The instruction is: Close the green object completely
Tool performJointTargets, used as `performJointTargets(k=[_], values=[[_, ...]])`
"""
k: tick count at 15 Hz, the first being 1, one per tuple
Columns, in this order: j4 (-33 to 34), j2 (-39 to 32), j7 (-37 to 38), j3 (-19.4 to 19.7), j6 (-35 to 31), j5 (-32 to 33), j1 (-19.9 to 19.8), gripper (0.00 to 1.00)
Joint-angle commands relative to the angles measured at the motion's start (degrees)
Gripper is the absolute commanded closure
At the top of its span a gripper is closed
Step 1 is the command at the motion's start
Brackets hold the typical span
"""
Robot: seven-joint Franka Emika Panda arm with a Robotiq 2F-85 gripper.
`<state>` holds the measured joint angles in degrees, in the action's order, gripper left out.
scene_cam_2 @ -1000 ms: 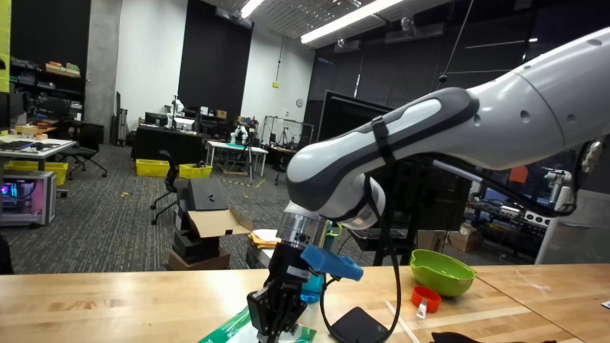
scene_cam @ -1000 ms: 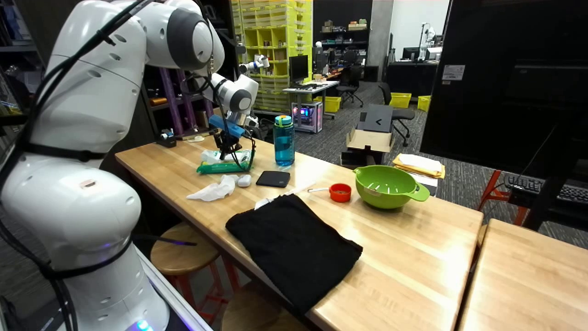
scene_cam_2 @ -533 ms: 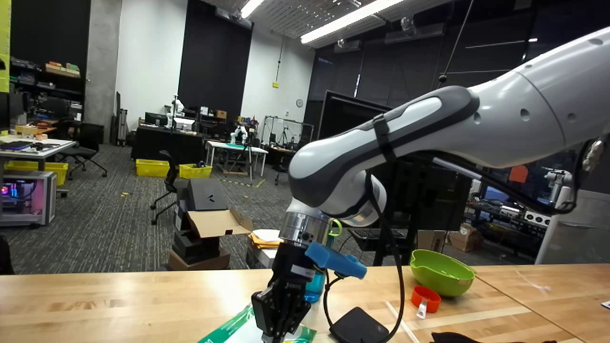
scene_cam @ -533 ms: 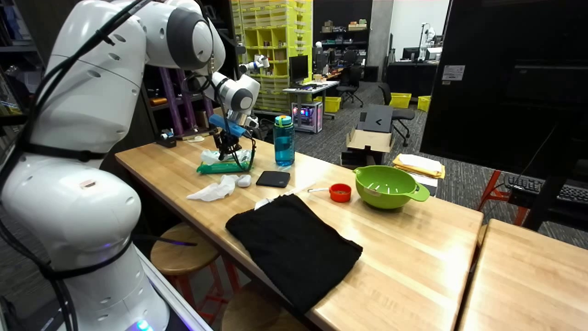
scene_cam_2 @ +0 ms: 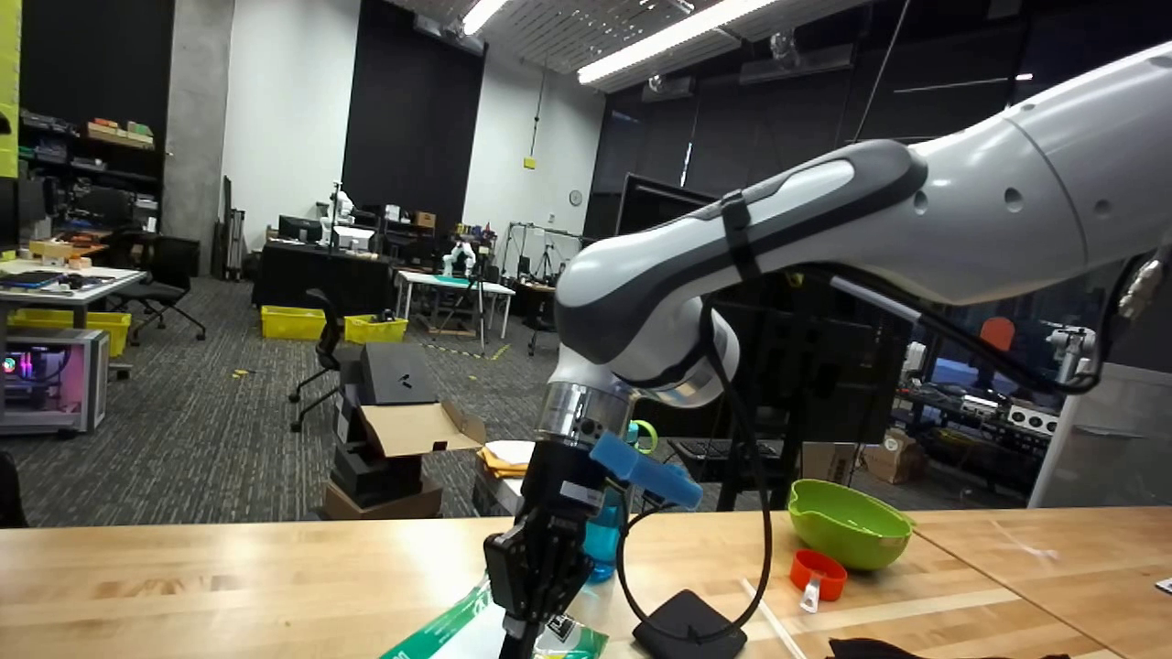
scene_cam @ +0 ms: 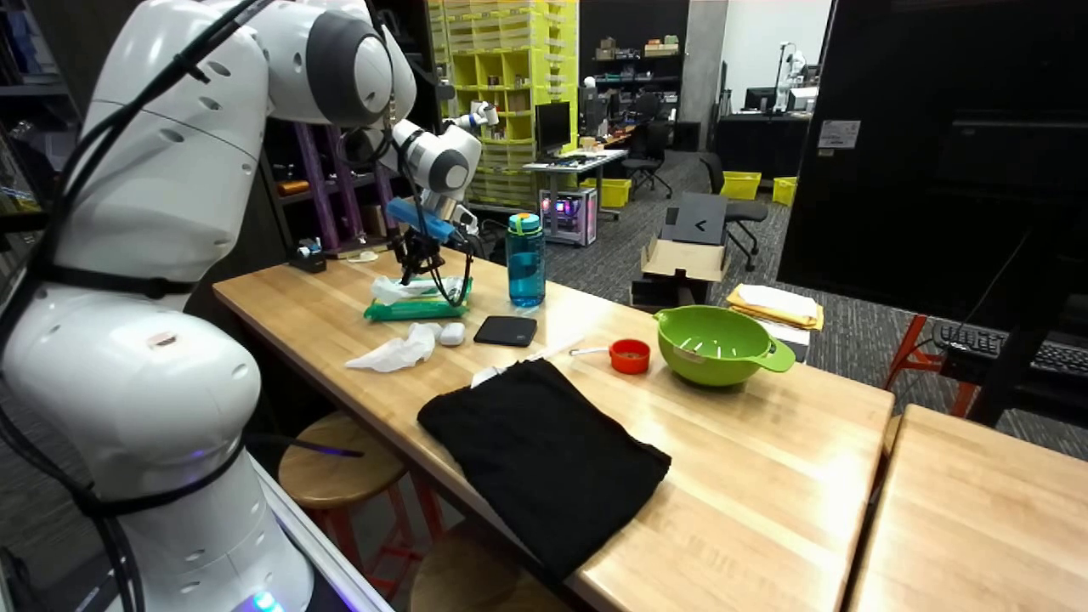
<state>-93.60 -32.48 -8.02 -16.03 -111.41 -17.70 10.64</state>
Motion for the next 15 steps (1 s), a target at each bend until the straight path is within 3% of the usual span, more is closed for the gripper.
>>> performJointTargets(k=[1,15], values=[[-0.11,1.55,-0.05,0.92,1.57,1.45,0.84,1.0],[2.33,-1.31,-0.23,1.24,0.29,8.35,3.16,1.0]])
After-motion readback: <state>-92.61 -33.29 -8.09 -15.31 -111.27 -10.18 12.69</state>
